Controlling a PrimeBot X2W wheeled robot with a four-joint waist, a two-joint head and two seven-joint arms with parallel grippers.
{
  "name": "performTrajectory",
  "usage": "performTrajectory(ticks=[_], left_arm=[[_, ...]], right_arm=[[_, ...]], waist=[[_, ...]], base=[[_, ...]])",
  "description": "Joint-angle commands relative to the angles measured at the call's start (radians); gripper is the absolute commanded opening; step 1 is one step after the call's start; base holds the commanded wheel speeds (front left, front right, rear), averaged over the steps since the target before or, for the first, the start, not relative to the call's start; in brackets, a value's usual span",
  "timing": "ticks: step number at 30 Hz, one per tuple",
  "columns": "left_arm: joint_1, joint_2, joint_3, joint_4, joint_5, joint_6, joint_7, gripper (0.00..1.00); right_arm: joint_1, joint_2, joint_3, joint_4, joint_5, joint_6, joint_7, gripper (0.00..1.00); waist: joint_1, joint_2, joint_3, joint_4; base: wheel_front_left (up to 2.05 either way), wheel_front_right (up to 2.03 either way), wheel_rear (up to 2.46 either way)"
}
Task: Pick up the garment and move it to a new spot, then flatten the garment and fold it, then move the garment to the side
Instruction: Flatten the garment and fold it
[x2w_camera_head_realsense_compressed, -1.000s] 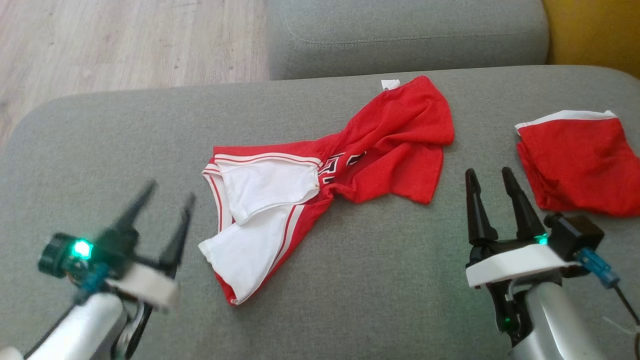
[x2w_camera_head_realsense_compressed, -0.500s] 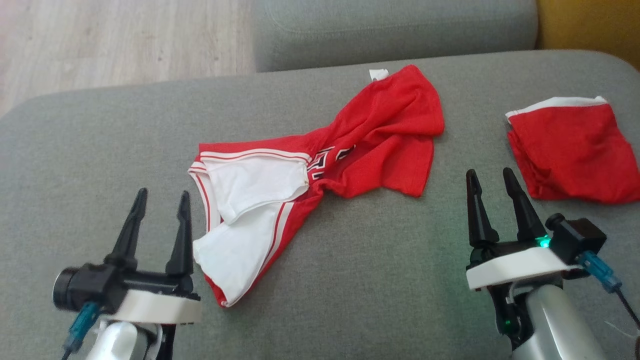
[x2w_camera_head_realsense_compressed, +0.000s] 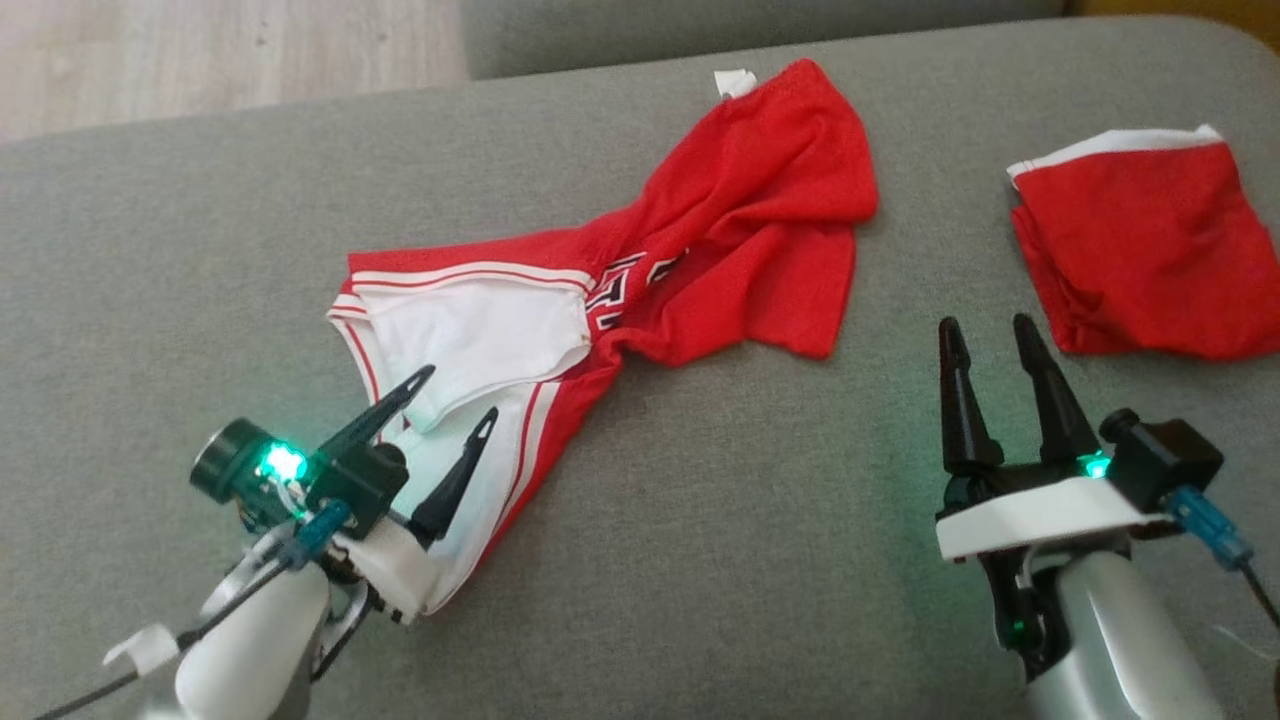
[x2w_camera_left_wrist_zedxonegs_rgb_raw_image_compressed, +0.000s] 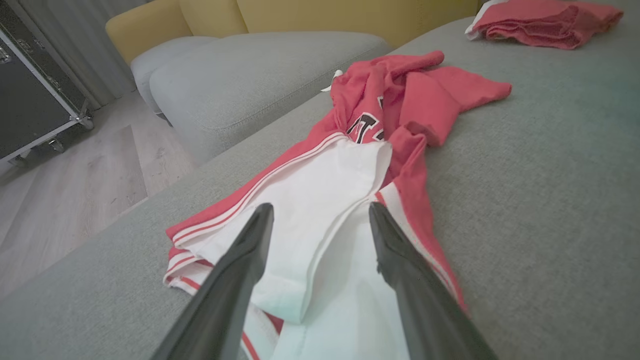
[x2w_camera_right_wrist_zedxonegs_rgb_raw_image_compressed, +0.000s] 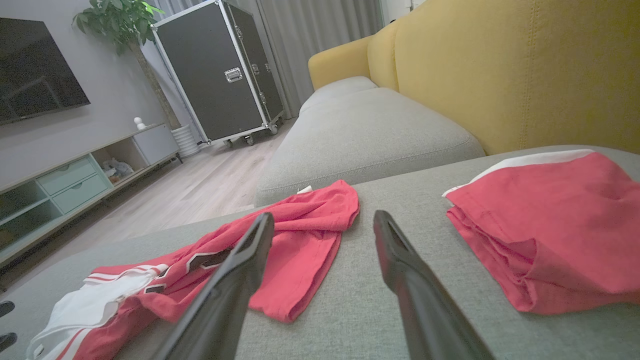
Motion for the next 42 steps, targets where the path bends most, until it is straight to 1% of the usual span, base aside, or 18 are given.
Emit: performTrajectory(ticks=[1,5,11,12,13,14,18,21,26,31,32,34,37,42], left_arm=[[-0.057,0.033,0.024,0.002,0.016,-0.003,-0.004,1.00],[-0.100,0.030,0.002,0.078,0.035,-0.005,0.007,1.00],[-0.141,0.022,0.005,0.153,0.037,0.016,-0.011,1.00],[-0.145,0.021,0.006,0.161,0.034,0.016,-0.017,0.91],[-0.149,0.018,0.006,0.165,0.030,0.015,-0.024,0.39],[-0.153,0.017,0.004,0.166,0.028,0.014,-0.030,0.00],[-0.169,0.024,0.010,0.163,0.015,0.011,-0.042,0.00],[-0.190,0.046,0.026,0.151,0.002,0.010,-0.043,0.00],[-0.263,0.104,0.053,0.120,-0.014,0.004,-0.006,0.00],[-0.400,0.177,0.071,0.083,-0.033,-0.007,0.075,0.00],[-0.400,0.177,0.071,0.083,-0.033,-0.007,0.075,0.00],[-0.468,0.214,0.071,0.080,-0.035,-0.011,0.108,0.00],[-0.569,0.268,0.051,0.096,-0.045,-0.014,0.171,0.00],[-0.743,0.348,-0.059,0.127,-0.084,-0.015,0.246,0.00]], right_arm=[[-0.043,-0.002,0.017,-0.039,-0.003,-0.001,-0.011,1.00],[-0.052,-0.002,0.016,-0.041,0.000,-0.001,-0.011,1.00],[-0.059,-0.002,0.014,-0.043,0.007,-0.001,-0.011,1.00],[-0.059,-0.002,0.015,-0.043,0.009,-0.001,-0.011,1.00],[-0.060,-0.002,0.016,-0.043,0.011,-0.001,-0.011,1.00],[-0.060,-0.002,0.017,-0.043,0.012,-0.001,-0.011,1.00],[-0.057,-0.002,0.020,-0.041,0.018,-0.001,-0.011,1.00],[-0.058,-0.002,0.028,-0.039,0.022,-0.001,-0.011,1.00],[-0.068,-0.002,0.043,-0.040,0.037,-0.001,-0.011,1.00],[-0.087,-0.002,0.067,-0.046,0.055,-0.001,-0.011,1.00],[-0.087,-0.002,0.067,-0.046,0.055,-0.001,-0.011,1.00],[-0.100,-0.002,0.080,-0.050,0.066,-0.001,-0.011,1.00],[-0.123,-0.002,0.103,-0.062,0.088,-0.001,-0.011,1.00],[-0.158,-0.002,0.138,-0.094,0.133,-0.001,-0.011,1.00]], waist=[[-0.0001,0.0000,0.014,-0.012],[-0.0001,0.0000,0.033,-0.027],[-0.0001,0.0000,0.045,-0.048],[-0.0001,0.0000,0.046,-0.051],[-0.0001,0.0000,0.046,-0.054],[-0.0001,0.0000,0.045,-0.056],[-0.0001,0.0000,0.040,-0.064],[-0.0001,0.0000,0.037,-0.075],[-0.0001,0.0000,0.049,-0.101],[-0.0001,0.0000,0.087,-0.145],[-0.0001,0.0000,0.087,-0.145],[-0.0001,0.0000,0.109,-0.171],[-0.0001,0.0000,0.149,-0.219],[-0.0001,0.0000,0.219,-0.286]], base=[[0.00,0.00,0.00],[0.00,0.00,0.00],[0.00,0.00,0.00],[0.00,0.00,0.00],[0.00,0.00,0.00],[0.00,0.00,0.00],[0.00,0.00,0.00],[0.00,0.00,0.00],[0.00,0.00,0.00],[0.00,0.00,0.00],[0.00,0.00,0.00],[0.00,0.00,0.00],[0.00,0.00,0.00],[0.00,0.00,0.00]])
